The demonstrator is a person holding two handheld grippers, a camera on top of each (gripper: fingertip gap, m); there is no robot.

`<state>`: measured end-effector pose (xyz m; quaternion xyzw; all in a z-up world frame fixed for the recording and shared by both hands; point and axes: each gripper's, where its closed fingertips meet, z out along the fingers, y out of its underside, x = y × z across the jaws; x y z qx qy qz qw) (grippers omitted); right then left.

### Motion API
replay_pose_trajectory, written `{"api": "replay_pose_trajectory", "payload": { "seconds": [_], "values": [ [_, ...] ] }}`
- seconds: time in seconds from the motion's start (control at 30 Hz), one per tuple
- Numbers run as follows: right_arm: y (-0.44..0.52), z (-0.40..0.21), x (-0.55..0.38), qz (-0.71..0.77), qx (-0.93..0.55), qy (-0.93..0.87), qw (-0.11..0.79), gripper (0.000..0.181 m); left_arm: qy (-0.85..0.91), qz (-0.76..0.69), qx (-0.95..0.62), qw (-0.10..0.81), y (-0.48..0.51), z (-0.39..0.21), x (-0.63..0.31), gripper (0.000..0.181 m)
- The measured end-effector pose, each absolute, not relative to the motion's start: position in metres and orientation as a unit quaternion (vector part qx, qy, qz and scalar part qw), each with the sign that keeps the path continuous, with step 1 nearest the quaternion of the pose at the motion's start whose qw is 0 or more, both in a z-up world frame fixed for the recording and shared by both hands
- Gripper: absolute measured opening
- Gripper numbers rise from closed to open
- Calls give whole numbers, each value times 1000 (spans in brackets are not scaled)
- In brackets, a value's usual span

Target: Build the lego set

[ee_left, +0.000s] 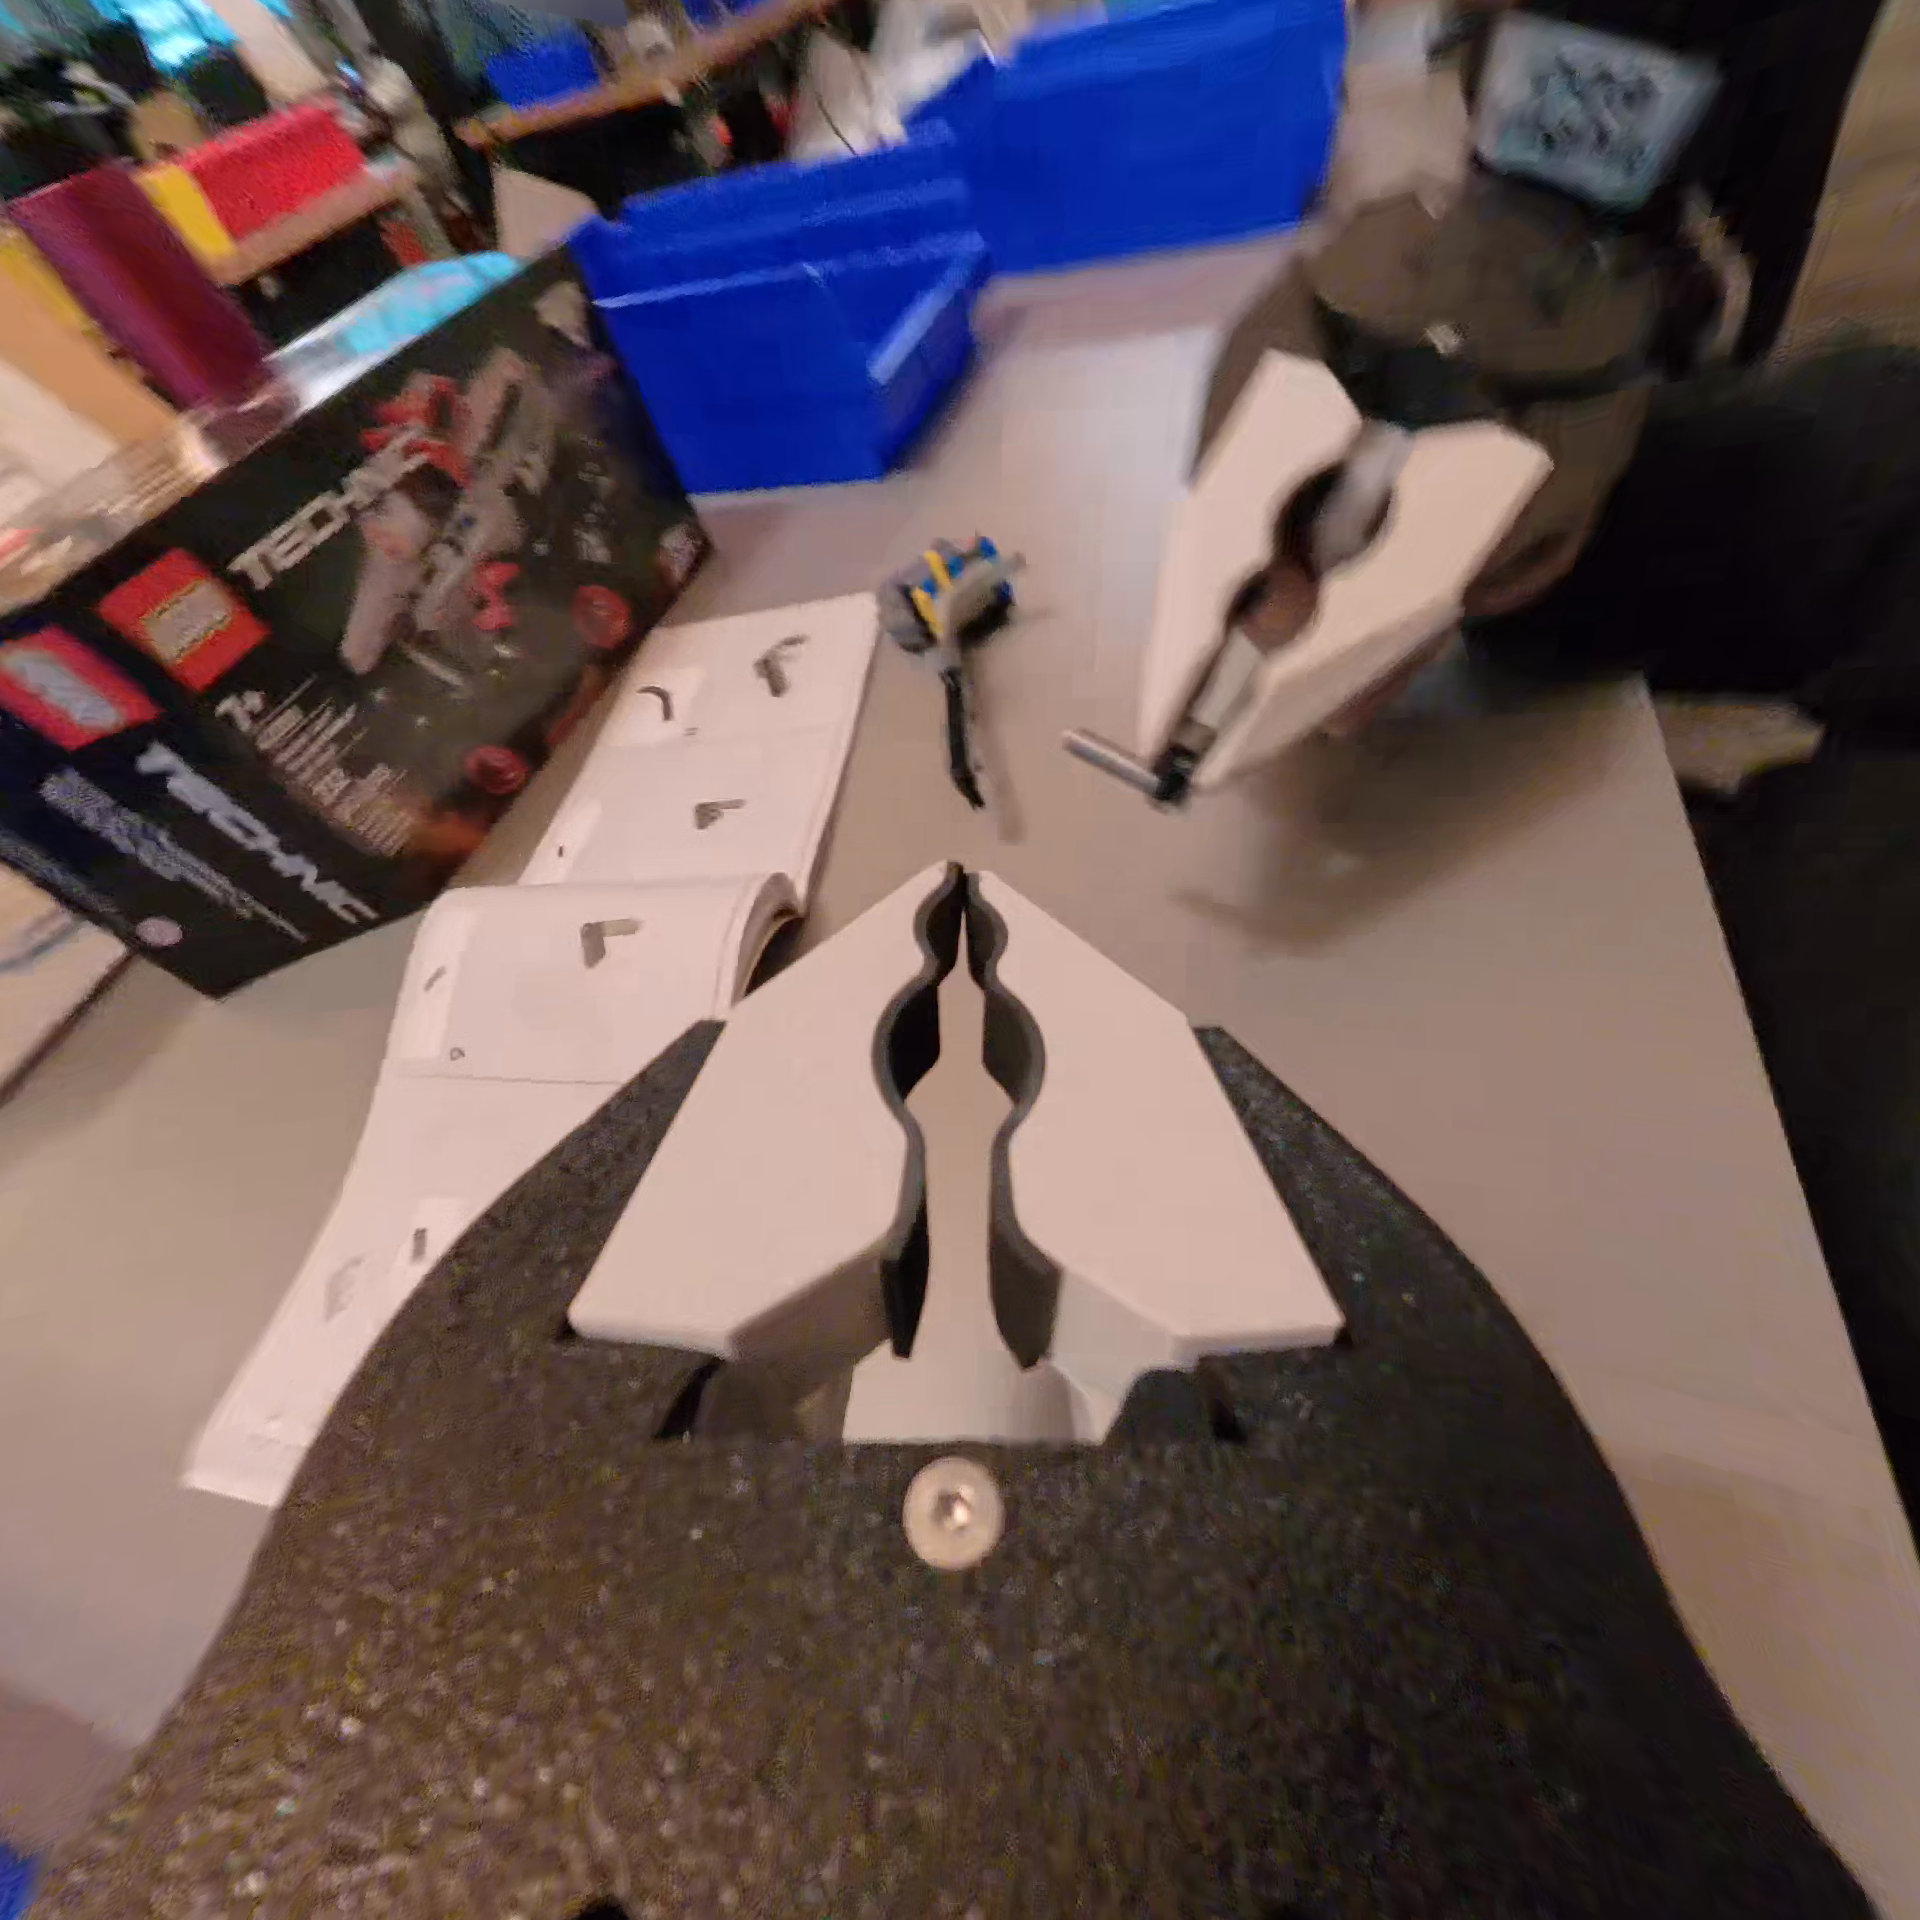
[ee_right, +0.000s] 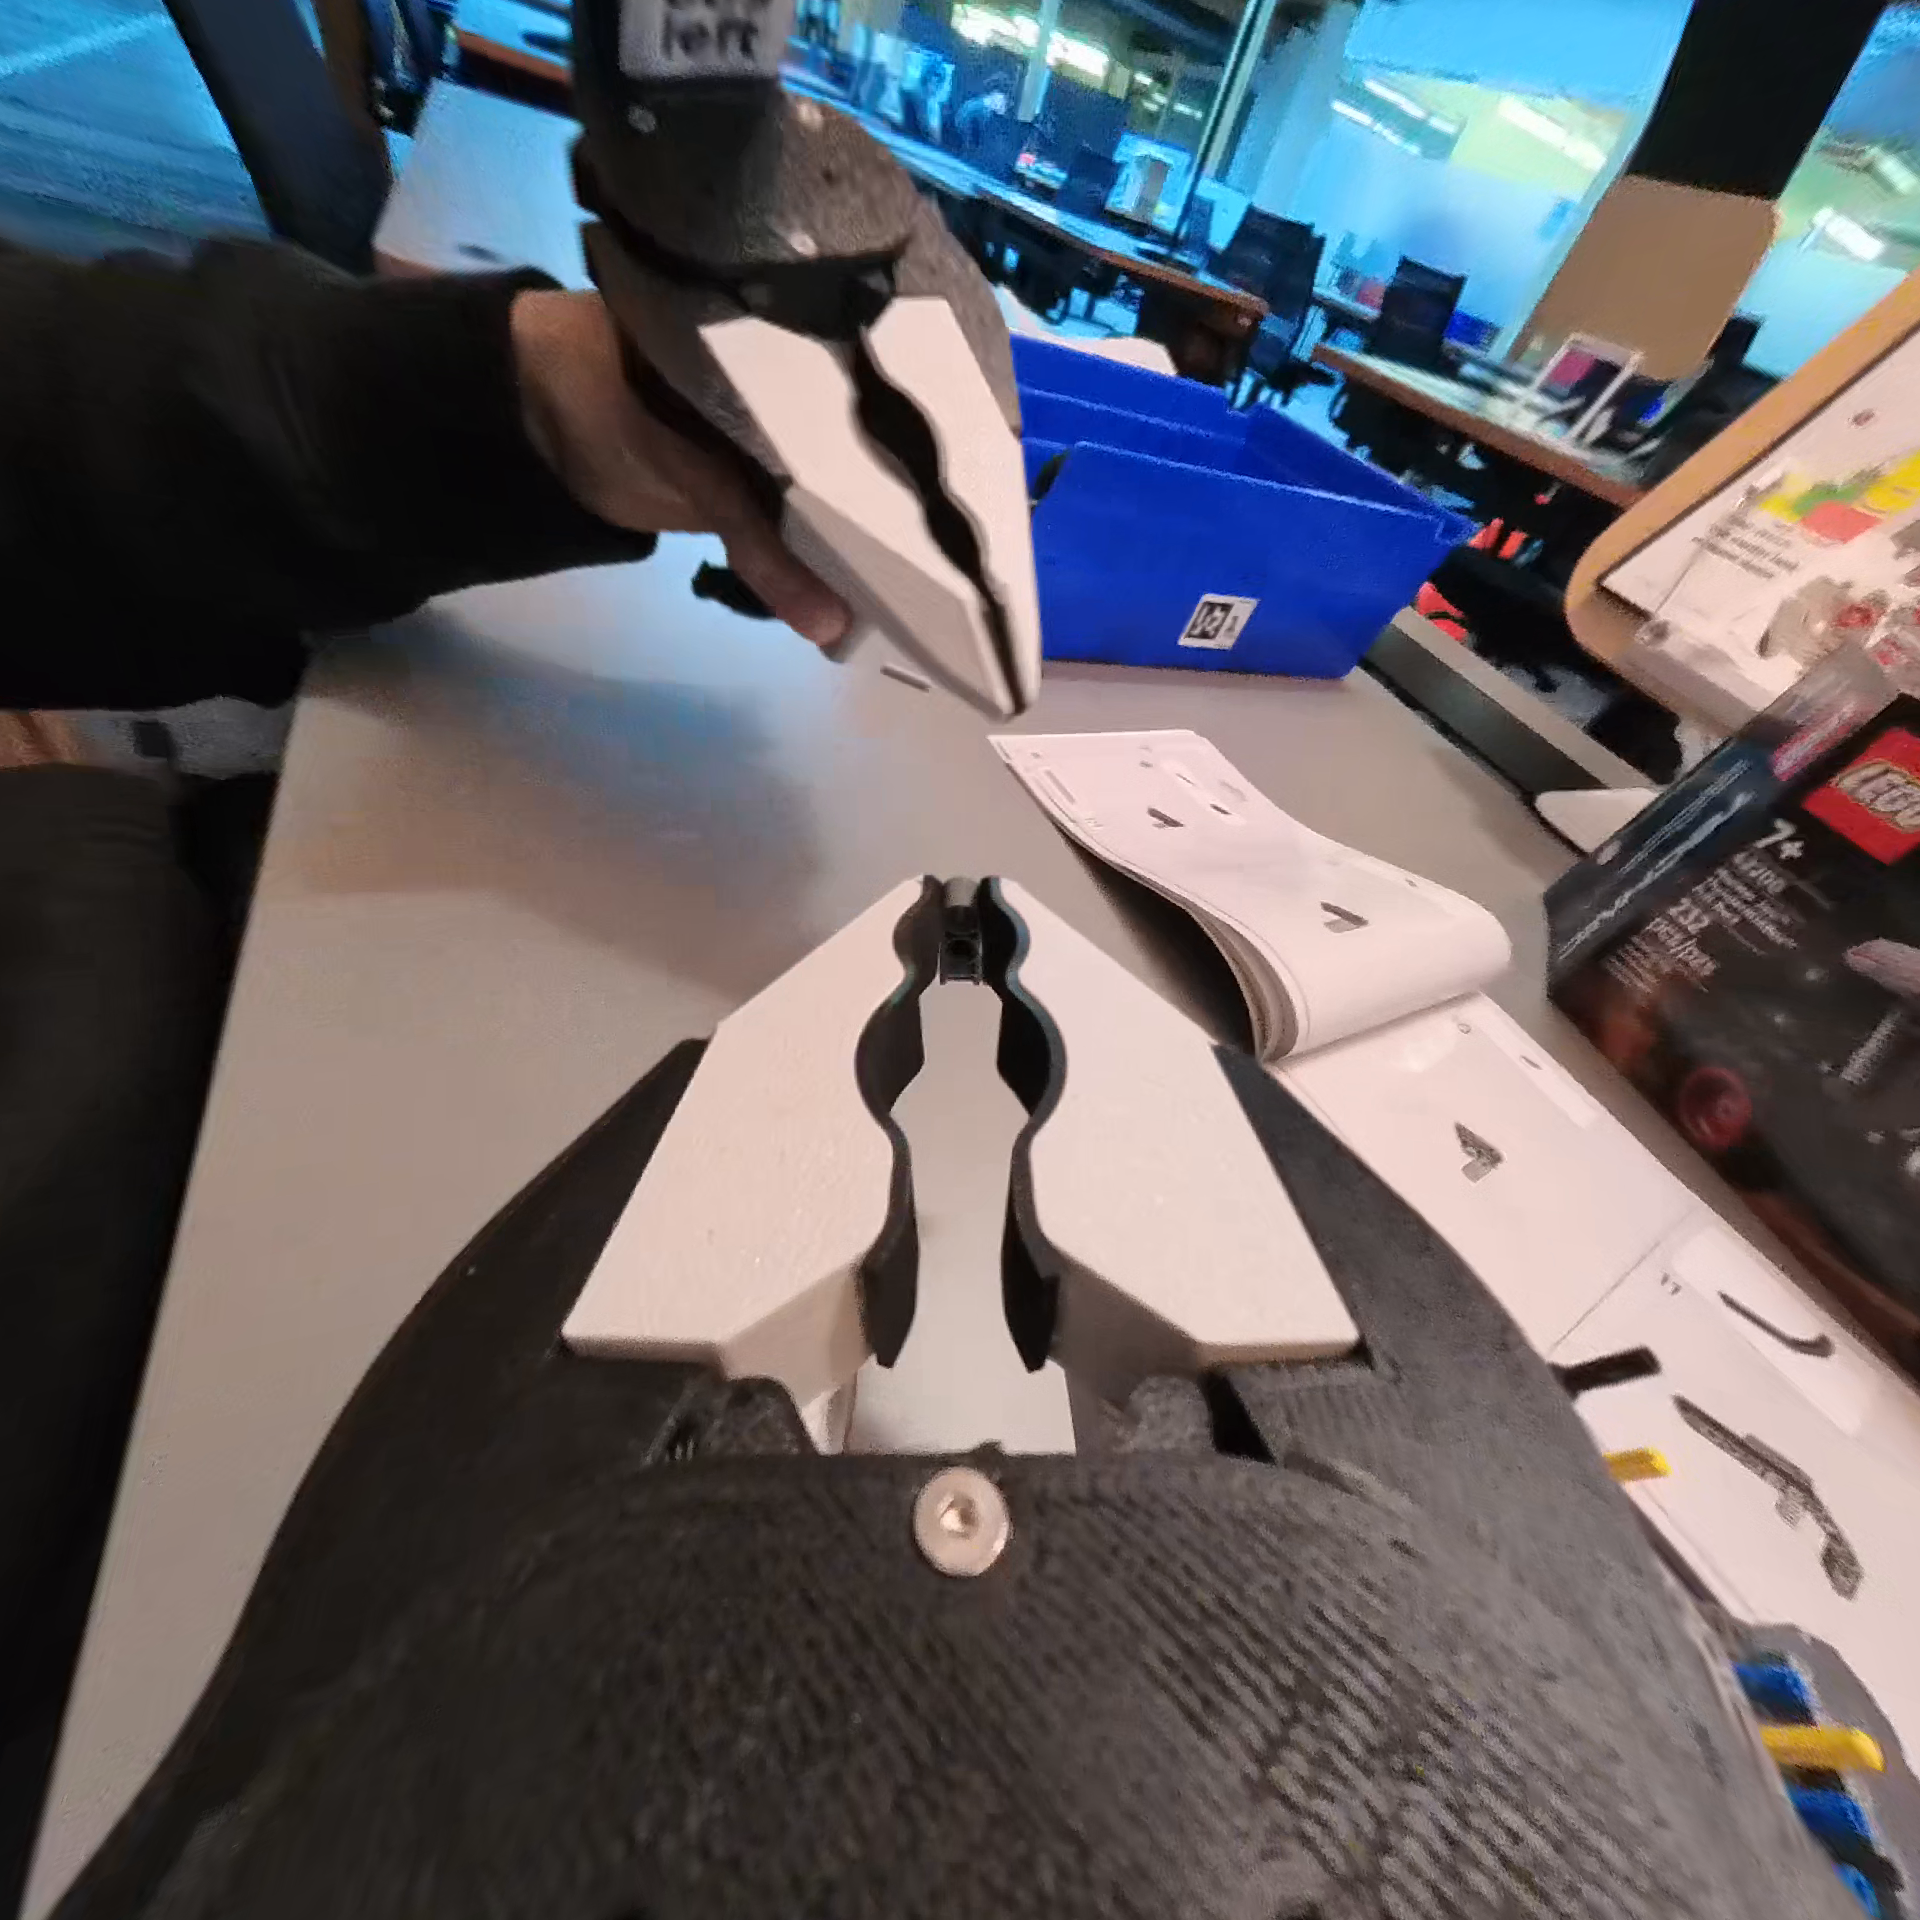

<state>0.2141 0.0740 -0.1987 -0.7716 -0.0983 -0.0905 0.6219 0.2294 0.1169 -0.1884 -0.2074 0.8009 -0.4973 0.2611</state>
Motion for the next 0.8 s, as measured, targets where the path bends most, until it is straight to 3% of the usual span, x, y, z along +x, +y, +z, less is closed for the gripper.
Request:
{"api": "replay_pose_trajectory", "payload": {
  "seconds": [0.1,0.8],
  "values": [
    [77,-209,214,-95,-784,-105,605,6,758,-559,-244,232,121,-192,240,0],
    [79,-215,208,-84,-791,-118,595,5,774,-526,-276,220,128,-212,245,0]
  ]
}}
